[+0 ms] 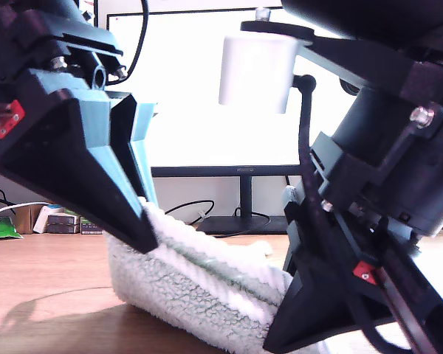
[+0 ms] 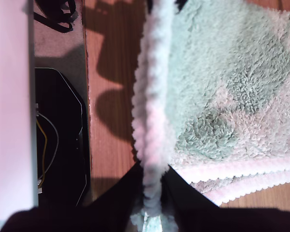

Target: Fold the tea towel to a neat square and place it to the right

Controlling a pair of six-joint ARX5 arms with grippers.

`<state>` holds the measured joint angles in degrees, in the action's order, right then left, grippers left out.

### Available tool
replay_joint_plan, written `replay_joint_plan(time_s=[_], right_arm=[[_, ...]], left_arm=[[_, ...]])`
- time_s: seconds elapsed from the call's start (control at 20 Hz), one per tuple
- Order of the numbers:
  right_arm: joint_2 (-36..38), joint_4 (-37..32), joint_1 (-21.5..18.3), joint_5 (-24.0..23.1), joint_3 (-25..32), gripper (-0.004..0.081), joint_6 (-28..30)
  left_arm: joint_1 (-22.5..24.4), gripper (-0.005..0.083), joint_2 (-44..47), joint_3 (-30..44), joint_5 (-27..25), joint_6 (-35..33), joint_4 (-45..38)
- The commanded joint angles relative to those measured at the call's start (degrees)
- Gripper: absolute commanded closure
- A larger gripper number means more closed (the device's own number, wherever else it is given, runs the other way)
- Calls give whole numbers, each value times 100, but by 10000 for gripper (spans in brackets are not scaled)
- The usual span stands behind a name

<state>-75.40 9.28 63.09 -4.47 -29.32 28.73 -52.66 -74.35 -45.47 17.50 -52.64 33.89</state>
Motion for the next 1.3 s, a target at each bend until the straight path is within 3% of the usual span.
replay_joint_plan(time_s=[0.0, 0.5, 0.8, 1.1, 1.25], right_arm=[[-9, 109, 28, 7, 61, 783, 7], [-9, 2059, 28, 612, -789, 783, -356], [-9, 3239, 26, 1161, -1390, 783, -649], [-9, 4057, 26, 1681, -1657, 783, -763], [-9, 4153, 11, 1714, -1657, 783, -758]], left_arm=[[39, 797, -55, -87, 11, 37, 98], [31, 797, -55, -85, 459, 656, 754], [-208, 797, -55, -85, 671, 1143, 1220], [-380, 797, -55, -85, 693, 1528, 1803], [-420, 797, -55, -85, 691, 1515, 1851]])
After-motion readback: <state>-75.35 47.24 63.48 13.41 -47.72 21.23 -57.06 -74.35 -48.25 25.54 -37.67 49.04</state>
